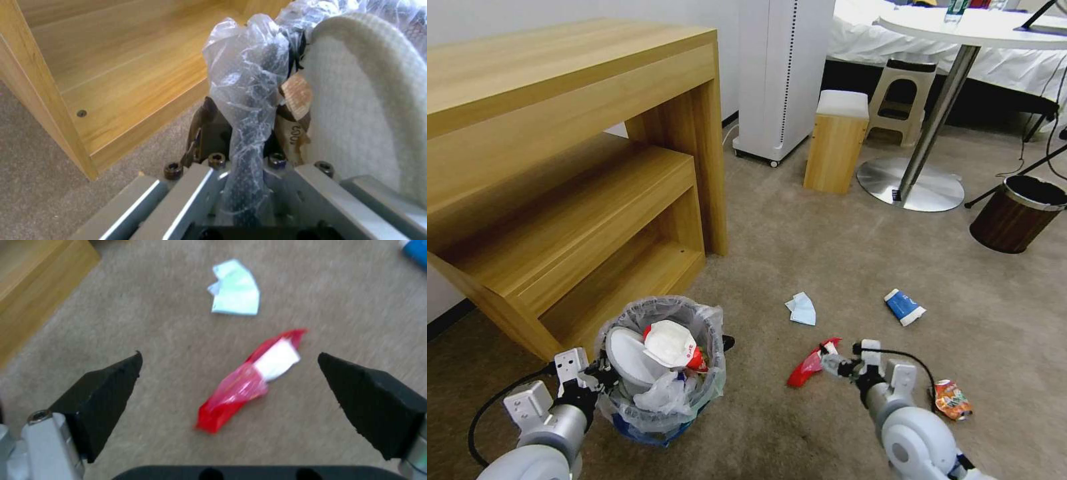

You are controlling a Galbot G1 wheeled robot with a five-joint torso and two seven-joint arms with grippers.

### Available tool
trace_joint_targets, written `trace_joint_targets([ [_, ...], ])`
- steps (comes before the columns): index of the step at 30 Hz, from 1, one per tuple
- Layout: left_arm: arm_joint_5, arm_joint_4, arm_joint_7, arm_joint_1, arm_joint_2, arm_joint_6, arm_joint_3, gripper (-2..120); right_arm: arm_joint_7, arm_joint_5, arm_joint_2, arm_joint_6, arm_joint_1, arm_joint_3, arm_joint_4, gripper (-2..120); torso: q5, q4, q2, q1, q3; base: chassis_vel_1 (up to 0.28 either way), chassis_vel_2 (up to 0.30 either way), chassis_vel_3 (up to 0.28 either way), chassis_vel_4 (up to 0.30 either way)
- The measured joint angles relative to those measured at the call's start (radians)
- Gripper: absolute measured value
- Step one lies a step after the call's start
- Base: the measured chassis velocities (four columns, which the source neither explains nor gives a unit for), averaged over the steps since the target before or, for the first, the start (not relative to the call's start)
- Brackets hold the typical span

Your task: Pick up the trash bin and place the garbage on the floor into it.

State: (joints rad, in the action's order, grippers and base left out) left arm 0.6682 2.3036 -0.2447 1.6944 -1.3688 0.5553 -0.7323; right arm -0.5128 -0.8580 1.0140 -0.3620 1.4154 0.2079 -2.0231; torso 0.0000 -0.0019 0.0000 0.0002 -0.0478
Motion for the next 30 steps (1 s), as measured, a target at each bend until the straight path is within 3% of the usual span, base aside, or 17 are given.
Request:
trace_joint_targets([
  [15,-0.011,-0.013,0.001,-0.01,-0.008,-0.002,0.009,1,-0.096,-0.112,0.079,-0.015,0.027,-0.025,-0.027,100,-0.0001,0.0,0.0,0.0,0.0,0.0,0.0,0.0,0.0],
  [30,-0.007,-0.011,0.003,-0.005,-0.006,-0.006,0.002,1,-0.11,-0.139,0.144,-0.008,-0.011,-0.006,0.059,100,0.0001,0.0,0.0,0.0,0.0,0.0,0.0,0.0,0.0],
])
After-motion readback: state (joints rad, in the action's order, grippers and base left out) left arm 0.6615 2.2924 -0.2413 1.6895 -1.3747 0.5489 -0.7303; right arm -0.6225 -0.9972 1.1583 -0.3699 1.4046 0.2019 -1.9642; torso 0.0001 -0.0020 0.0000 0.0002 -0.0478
